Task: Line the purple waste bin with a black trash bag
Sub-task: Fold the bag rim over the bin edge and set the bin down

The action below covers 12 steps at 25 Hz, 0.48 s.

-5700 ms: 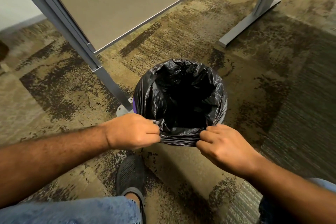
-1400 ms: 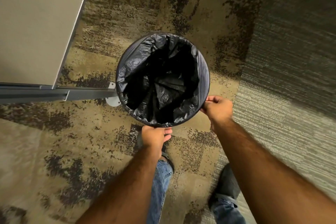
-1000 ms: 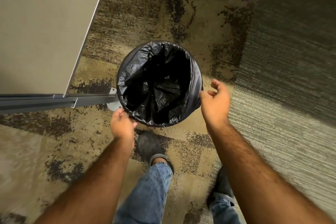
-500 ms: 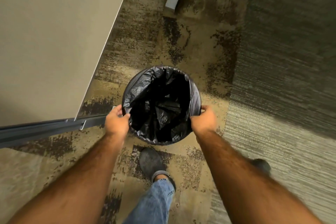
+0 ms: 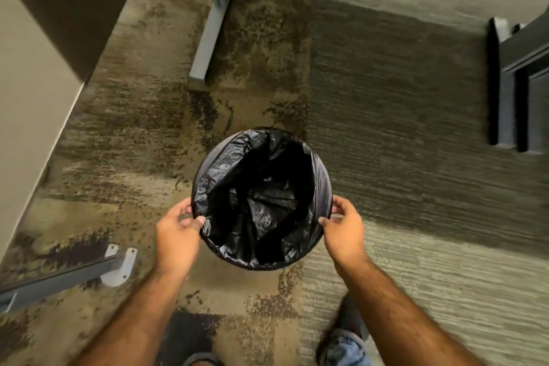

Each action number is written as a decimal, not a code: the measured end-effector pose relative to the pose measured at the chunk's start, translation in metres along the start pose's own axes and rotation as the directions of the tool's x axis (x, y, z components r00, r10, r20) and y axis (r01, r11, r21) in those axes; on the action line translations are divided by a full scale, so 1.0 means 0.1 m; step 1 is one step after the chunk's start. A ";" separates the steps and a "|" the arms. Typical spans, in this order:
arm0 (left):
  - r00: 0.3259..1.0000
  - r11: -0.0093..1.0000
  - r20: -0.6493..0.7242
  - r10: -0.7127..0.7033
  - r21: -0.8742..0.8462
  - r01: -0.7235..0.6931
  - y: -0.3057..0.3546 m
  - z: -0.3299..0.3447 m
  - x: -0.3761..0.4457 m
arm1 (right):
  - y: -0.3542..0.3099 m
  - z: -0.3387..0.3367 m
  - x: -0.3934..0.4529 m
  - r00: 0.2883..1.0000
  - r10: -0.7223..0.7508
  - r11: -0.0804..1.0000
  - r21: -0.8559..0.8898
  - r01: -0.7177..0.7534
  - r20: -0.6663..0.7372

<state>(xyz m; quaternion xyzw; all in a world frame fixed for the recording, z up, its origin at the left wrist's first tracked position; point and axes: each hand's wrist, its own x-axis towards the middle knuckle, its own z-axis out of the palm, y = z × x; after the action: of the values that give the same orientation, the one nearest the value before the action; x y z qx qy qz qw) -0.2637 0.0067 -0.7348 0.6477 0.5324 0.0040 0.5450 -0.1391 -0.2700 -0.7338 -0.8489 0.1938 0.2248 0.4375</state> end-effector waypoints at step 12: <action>0.984 0.995 0.156 0.090 0.025 -0.095 1.19 2.83 0.24 | 0.00 -1.99 2.12 0.987 -0.002 0.998 -0.061 -0.008 -0.162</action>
<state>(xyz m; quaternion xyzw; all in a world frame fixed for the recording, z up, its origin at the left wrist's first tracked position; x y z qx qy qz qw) -0.0065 -0.1561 -0.7788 0.6789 0.4578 -0.0293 0.5733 0.0775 -0.4634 -0.7477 -0.8770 0.2232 0.1614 0.3936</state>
